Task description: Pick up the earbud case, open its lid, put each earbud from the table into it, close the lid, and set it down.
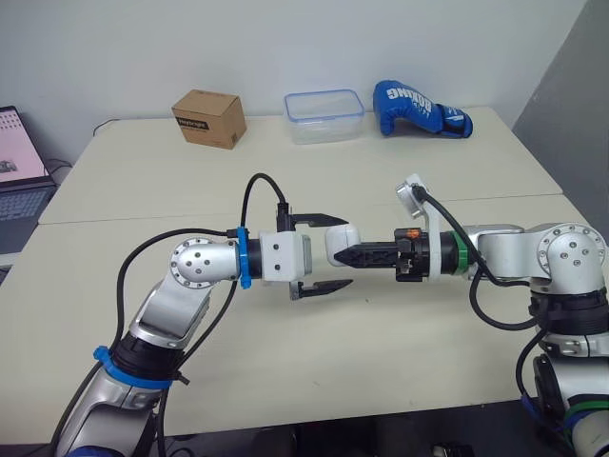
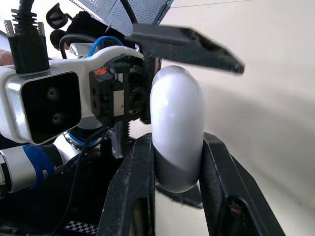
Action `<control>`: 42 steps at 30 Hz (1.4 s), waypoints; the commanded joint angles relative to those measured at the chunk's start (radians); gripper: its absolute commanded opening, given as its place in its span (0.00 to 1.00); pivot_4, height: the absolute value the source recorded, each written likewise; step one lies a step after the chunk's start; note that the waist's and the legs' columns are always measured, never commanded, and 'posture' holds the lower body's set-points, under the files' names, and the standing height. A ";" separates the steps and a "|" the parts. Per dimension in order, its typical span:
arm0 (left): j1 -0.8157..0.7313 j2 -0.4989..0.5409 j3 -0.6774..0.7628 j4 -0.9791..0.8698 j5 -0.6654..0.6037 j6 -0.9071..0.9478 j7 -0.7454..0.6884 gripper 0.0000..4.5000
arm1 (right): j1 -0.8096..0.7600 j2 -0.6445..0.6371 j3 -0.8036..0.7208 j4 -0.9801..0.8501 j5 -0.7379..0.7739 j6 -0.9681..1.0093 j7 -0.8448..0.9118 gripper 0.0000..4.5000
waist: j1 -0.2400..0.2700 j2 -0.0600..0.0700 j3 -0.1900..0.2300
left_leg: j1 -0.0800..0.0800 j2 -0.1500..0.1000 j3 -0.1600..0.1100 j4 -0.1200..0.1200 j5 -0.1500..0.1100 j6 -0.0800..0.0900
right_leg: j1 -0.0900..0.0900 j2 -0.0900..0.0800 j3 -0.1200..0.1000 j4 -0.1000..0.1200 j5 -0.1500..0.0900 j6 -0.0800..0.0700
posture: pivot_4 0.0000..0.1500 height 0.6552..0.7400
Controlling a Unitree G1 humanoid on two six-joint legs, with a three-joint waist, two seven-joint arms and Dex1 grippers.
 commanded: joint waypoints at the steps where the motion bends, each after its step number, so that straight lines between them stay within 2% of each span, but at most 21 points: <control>1: 0.015 0.072 0.082 -0.072 -0.122 0.176 -0.036 0.99 | -0.020 -0.028 -0.001 -0.038 -0.031 -0.017 0.036 0.17 | -0.002 0.000 0.000 | 0.000 0.000 0.000 0.000 0.000 0.000 | 0.000 0.000 0.000 0.000 0.000 0.000 | 1.00 0.89; 5: 0.010 0.213 0.140 -0.104 -0.288 0.523 -0.081 0.99 | -0.026 -0.098 0.056 -0.133 -0.252 -0.023 0.171 0.17 | -0.006 0.001 0.001 | 0.000 0.001 0.000 -0.001 -0.002 0.003 | -0.002 0.001 0.000 0.001 0.000 0.001 | 1.00 0.89; 7: -0.014 0.244 0.158 -0.095 -0.352 0.632 -0.090 0.99 | -0.034 -0.136 0.098 -0.181 -0.358 -0.046 0.258 0.17 | -0.006 0.001 0.001 | 0.000 0.001 0.000 0.000 -0.002 0.003 | -0.001 0.001 0.000 0.001 -0.001 0.001 | 1.00 0.89; 11: -0.105 0.255 0.137 -0.044 -0.381 0.767 -0.093 0.99 | -0.065 -0.215 0.214 -0.271 -0.589 -0.139 0.452 0.17 | -0.003 0.001 0.001 | 0.000 0.000 -0.001 0.000 -0.002 0.003 | -0.001 0.001 -0.001 0.001 -0.001 0.001 | 1.00 0.89; 19: -0.242 0.261 -0.004 0.002 -0.292 0.817 -0.132 0.99 | -0.129 -0.285 0.382 -0.331 -0.916 -0.290 0.693 0.17 | -0.004 0.001 0.001 | -0.001 0.001 0.000 0.000 0.000 0.000 | -0.001 0.001 -0.001 0.000 -0.001 0.001 | 1.00 0.89; 25: -0.274 0.237 -0.036 0.032 -0.254 0.730 -0.197 0.99 | -0.143 -0.269 0.421 -0.334 -1.028 -0.318 0.787 0.17 | -0.003 0.000 0.001 | -0.001 0.001 0.000 0.000 0.000 0.000 | -0.002 0.001 0.000 0.000 -0.001 0.001 | 1.00 0.89; 28: -0.282 0.209 -0.047 0.047 -0.234 0.712 -0.199 0.86 | -0.147 -0.245 0.435 -0.338 -1.063 -0.320 0.818 0.17 | -0.003 0.000 0.001 | -0.001 0.000 0.000 0.000 0.000 0.000 | -0.002 0.001 0.000 0.000 -0.001 0.001 | 1.00 0.89; 31: -0.297 0.191 -0.066 0.052 -0.214 0.715 -0.200 0.66 | -0.159 -0.219 0.456 -0.331 -1.106 -0.324 0.841 0.17 | -0.003 0.000 0.001 | -0.001 0.000 0.000 0.000 0.000 0.000 | -0.002 0.001 0.000 0.000 -0.001 0.001 | 1.00 0.89; 42: -0.350 0.166 -0.111 0.050 -0.192 0.746 -0.236 0.66 | -0.236 -0.140 0.526 -0.234 -1.264 -0.373 0.923 0.17 | -0.005 0.000 0.001 | -0.002 0.000 0.001 0.000 0.000 -0.001 | -0.004 0.001 0.001 0.001 -0.001 0.001 | 1.00 0.89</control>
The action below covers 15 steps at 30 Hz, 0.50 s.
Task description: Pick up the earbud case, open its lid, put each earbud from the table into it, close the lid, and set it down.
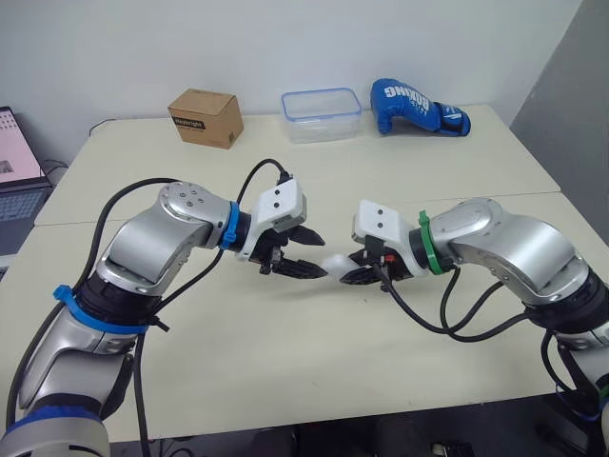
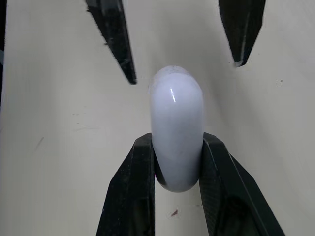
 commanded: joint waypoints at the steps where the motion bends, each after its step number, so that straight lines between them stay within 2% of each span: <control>1: -0.023 0.000 -0.008 -0.022 0.004 0.007 -0.026 0.66 | -0.038 0.018 -0.001 0.010 -0.038 -0.029 0.031 0.17 | 0.000 0.000 0.000 | 0.000 0.000 0.000 0.000 0.000 0.000 | 0.000 0.000 0.000 0.000 0.000 0.000 | 1.00 0.89; 2: -0.024 -0.002 -0.008 -0.021 0.005 0.009 -0.026 0.66 | -0.043 0.023 0.000 0.016 -0.045 -0.030 0.036 0.17 | 0.000 0.000 0.000 | 0.000 0.000 0.000 0.000 0.000 0.000 | -0.001 0.000 0.000 0.000 0.000 0.000 | 1.00 0.89; 6: -0.031 -0.009 -0.019 -0.012 0.022 0.004 -0.021 0.40 | -0.053 0.036 0.003 0.031 -0.072 -0.035 0.058 0.17 | 0.000 0.000 0.000 | -0.001 0.000 0.000 0.000 0.000 0.000 | -0.001 0.000 0.000 0.000 0.000 0.000 | 1.00 0.89; 15: -0.038 -0.035 -0.032 -0.001 0.053 -0.001 -0.023 0.40 | -0.065 0.053 -0.002 0.035 -0.111 -0.023 0.093 0.17 | 0.000 0.000 0.000 | -0.001 0.000 0.000 0.000 0.000 0.000 | -0.002 0.000 0.001 0.001 0.000 0.000 | 1.00 0.89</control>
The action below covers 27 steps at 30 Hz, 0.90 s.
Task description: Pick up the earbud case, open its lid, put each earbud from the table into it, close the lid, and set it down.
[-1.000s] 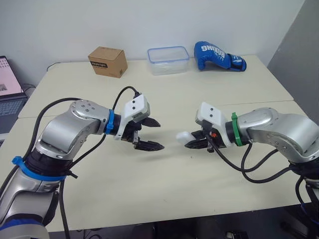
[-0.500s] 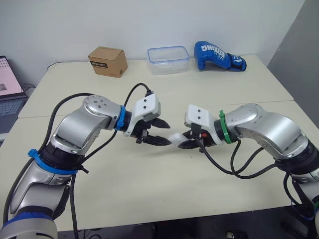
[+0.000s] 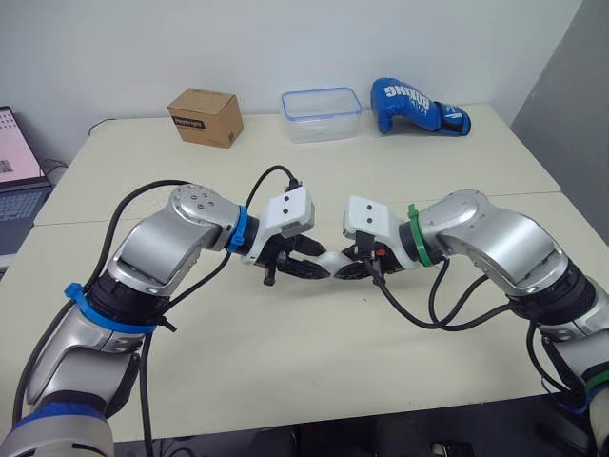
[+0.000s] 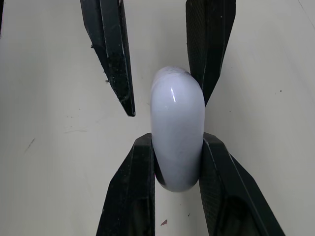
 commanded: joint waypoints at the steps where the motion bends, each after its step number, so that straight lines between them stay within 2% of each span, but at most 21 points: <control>1: -0.029 -0.011 -0.003 -0.004 0.012 -0.009 -0.007 0.40 | -0.039 0.007 -0.014 -0.015 -0.016 -0.004 0.018 0.17 | 0.000 0.000 0.000 | 0.000 0.000 0.000 0.000 0.000 0.000 | 0.000 0.000 0.000 0.000 0.000 0.000 | 1.00 0.89; 4: -0.030 -0.012 -0.006 -0.002 0.017 -0.009 -0.017 0.40 | -0.044 0.013 -0.014 -0.012 -0.026 0.001 0.025 0.17 | 0.000 0.000 0.000 | 0.000 0.000 0.000 0.000 0.000 0.000 | 0.000 0.000 0.000 0.000 0.000 0.000 | 1.00 0.89; 9: -0.029 -0.012 -0.011 0.005 0.029 -0.015 -0.027 0.17 | -0.051 0.013 -0.016 -0.013 -0.031 0.006 0.036 0.17 | 0.000 0.000 0.000 | 0.000 0.000 0.000 0.000 0.000 0.000 | 0.000 0.000 0.000 0.000 0.000 0.000 | 1.00 0.89; 25: -0.031 -0.033 -0.006 0.020 0.062 -0.032 -0.020 0.17 | -0.062 0.032 -0.013 -0.011 -0.056 0.004 0.061 0.17 | 0.000 0.000 0.000 | 0.000 0.000 0.000 0.000 0.000 0.000 | 0.000 0.000 0.000 0.000 0.000 0.000 | 1.00 0.89; 27: -0.026 -0.035 0.002 0.016 0.060 -0.028 -0.015 0.17 | -0.057 0.026 -0.010 -0.018 -0.060 -0.007 0.073 0.33 | 0.000 0.000 0.000 | 0.000 0.000 0.000 0.000 0.000 0.000 | 0.000 0.000 0.000 0.000 0.000 0.000 | 1.00 0.89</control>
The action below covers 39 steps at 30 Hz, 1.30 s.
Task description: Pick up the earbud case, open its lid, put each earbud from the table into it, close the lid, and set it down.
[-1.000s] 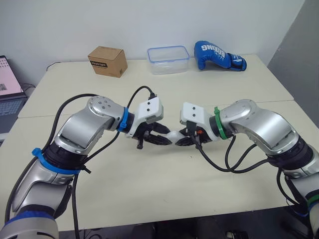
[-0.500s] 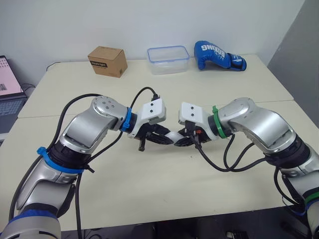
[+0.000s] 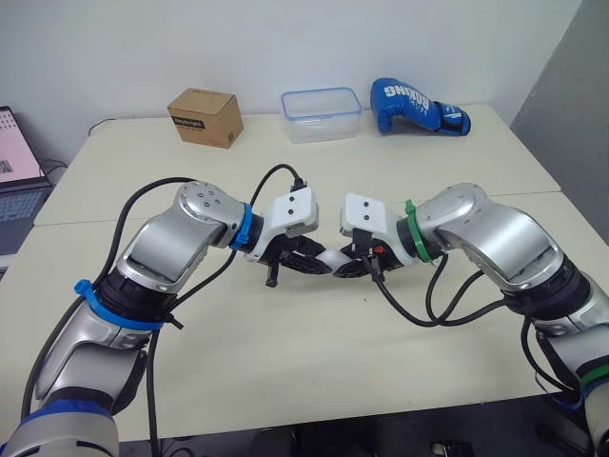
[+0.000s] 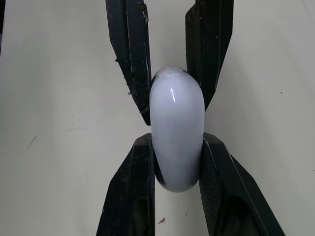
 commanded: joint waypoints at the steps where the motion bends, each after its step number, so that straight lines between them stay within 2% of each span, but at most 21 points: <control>1: -0.005 -0.010 0.021 -0.010 -0.006 0.002 0.014 0.17 | -0.025 0.003 -0.012 -0.032 -0.014 -0.032 0.006 0.38 | 0.000 0.000 0.000 | 0.000 0.000 0.000 0.000 0.000 0.000 | 0.000 0.000 0.000 0.000 0.000 0.000 | 1.00 0.89; 4: 0.027 -0.005 0.056 -0.020 -0.026 0.011 0.029 0.17 | -0.009 -0.009 -0.021 -0.025 -0.036 -0.057 -0.007 0.60 | 0.000 0.000 0.000 | 0.000 0.000 0.000 0.000 0.000 0.000 | 0.000 0.000 0.000 0.000 0.000 0.000 | 1.00 0.89; 9: 0.118 0.005 0.132 -0.050 -0.074 0.025 0.054 0.17 | 0.042 -0.058 -0.089 -0.061 -0.001 -0.078 0.030 0.60 | 0.001 0.000 0.000 | 0.000 0.000 0.000 0.000 0.000 0.000 | 0.000 0.000 0.000 0.000 0.000 0.000 | 1.00 0.89; 13: 0.214 -0.009 0.206 -0.068 -0.088 -0.062 0.095 0.17 | 0.123 -0.093 -0.193 -0.098 0.064 -0.103 0.058 0.60 | 0.002 0.000 0.000 | -0.001 0.000 0.000 0.000 0.000 0.000 | 0.000 -0.001 0.000 0.000 0.000 0.000 | 1.00 0.89; 19: 0.333 -0.082 0.323 -0.031 -0.151 -0.175 0.138 0.17 | 0.228 -0.053 -0.380 -0.113 0.190 -0.068 0.005 0.60 | 0.005 0.000 0.000 | 0.000 0.000 0.001 0.001 0.000 0.000 | 0.000 -0.001 0.001 0.000 0.000 -0.001 | 1.00 0.89; 24: 0.394 -0.121 0.355 0.007 -0.182 -0.258 0.122 0.17 | 0.281 0.011 -0.471 -0.120 0.235 -0.093 -0.083 0.60 | 0.005 0.000 0.000 | 0.000 0.000 0.001 0.000 0.000 0.000 | 0.000 -0.001 0.001 0.000 0.000 -0.001 | 1.00 0.89; 33: 0.438 -0.211 0.395 0.073 -0.263 -0.362 0.079 0.17 | 0.364 0.104 -0.486 -0.168 0.272 -0.130 -0.173 0.60 | 0.004 0.000 0.000 | 0.000 0.000 0.001 0.001 0.000 0.000 | 0.000 -0.001 0.001 0.000 0.001 -0.001 | 1.00 0.89; 39: 0.431 -0.227 0.392 0.090 -0.277 -0.389 0.054 0.17 | 0.370 0.136 -0.475 -0.172 0.295 -0.140 -0.197 0.60 | 0.003 0.000 0.000 | 0.000 0.000 0.001 0.001 0.000 0.000 | 0.000 -0.001 0.001 0.000 0.001 -0.001 | 1.00 0.89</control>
